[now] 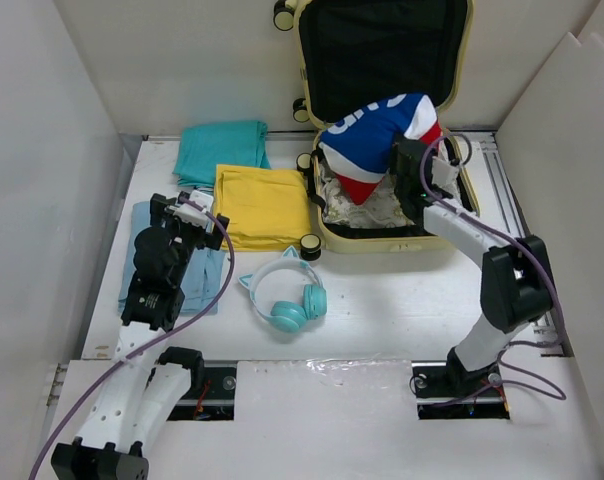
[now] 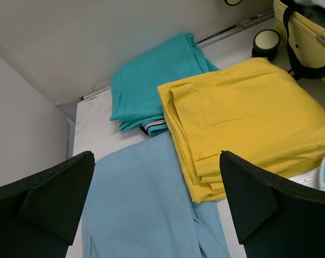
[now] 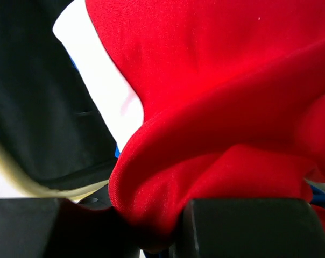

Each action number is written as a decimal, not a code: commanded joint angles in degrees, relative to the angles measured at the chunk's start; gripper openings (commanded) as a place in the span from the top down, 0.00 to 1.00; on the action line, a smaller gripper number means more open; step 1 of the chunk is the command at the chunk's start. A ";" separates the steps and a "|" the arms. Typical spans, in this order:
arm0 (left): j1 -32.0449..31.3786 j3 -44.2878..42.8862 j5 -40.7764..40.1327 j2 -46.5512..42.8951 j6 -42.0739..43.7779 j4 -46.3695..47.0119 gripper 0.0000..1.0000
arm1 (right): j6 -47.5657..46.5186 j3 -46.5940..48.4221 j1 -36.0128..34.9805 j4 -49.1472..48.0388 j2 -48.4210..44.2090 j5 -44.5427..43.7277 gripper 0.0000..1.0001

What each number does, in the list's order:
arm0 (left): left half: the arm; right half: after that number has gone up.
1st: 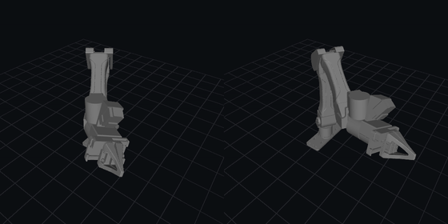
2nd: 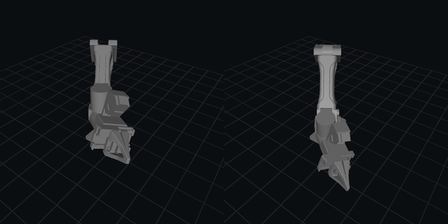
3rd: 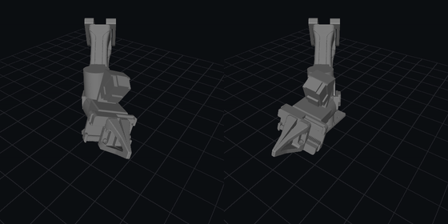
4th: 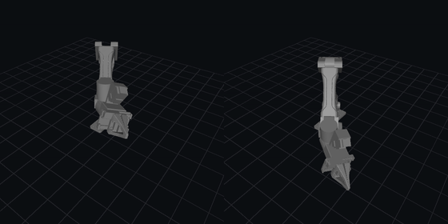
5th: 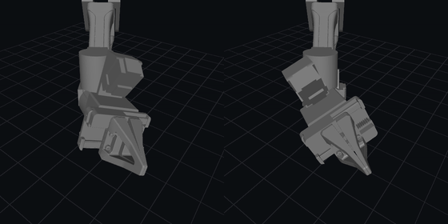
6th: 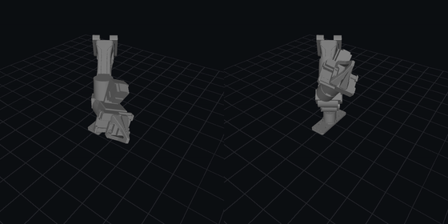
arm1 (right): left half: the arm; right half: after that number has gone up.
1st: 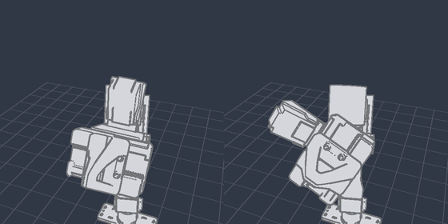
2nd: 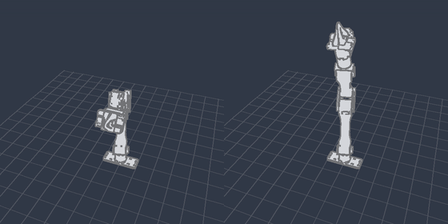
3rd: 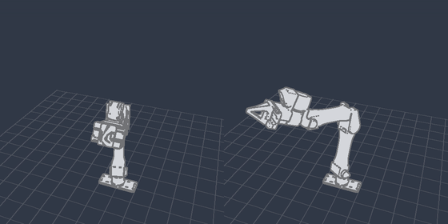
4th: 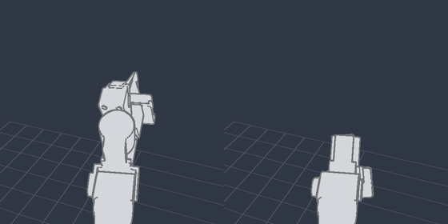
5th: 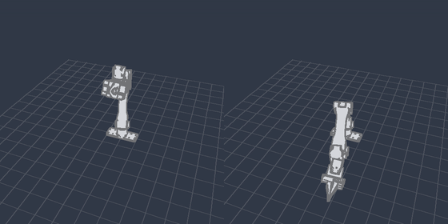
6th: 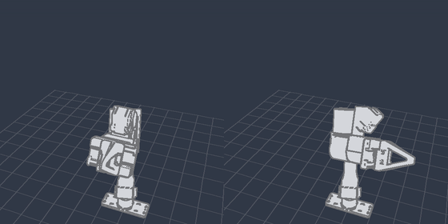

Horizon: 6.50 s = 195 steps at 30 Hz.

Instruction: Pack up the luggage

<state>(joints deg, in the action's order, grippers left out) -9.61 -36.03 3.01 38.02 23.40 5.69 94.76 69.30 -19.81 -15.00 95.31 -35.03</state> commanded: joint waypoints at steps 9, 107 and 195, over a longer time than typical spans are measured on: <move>0.90 -1.85 -1.51 0.04 0.24 2.12 0.00 | -0.72 0.75 2.24 7.67 3.66 3.47 0.46; 45.03 -36.74 13.10 62.52 3.50 -40.24 0.00 | -66.99 14.90 -43.12 59.30 1.81 17.27 0.01; 41.52 -37.71 22.68 79.04 6.13 -41.13 0.55 | -58.99 17.71 -44.79 79.16 1.89 -3.65 0.01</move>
<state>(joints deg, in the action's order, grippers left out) 35.05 -75.75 28.64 110.96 29.41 -39.86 34.81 86.30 -64.20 62.54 98.50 -36.38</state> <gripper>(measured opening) 0.483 0.992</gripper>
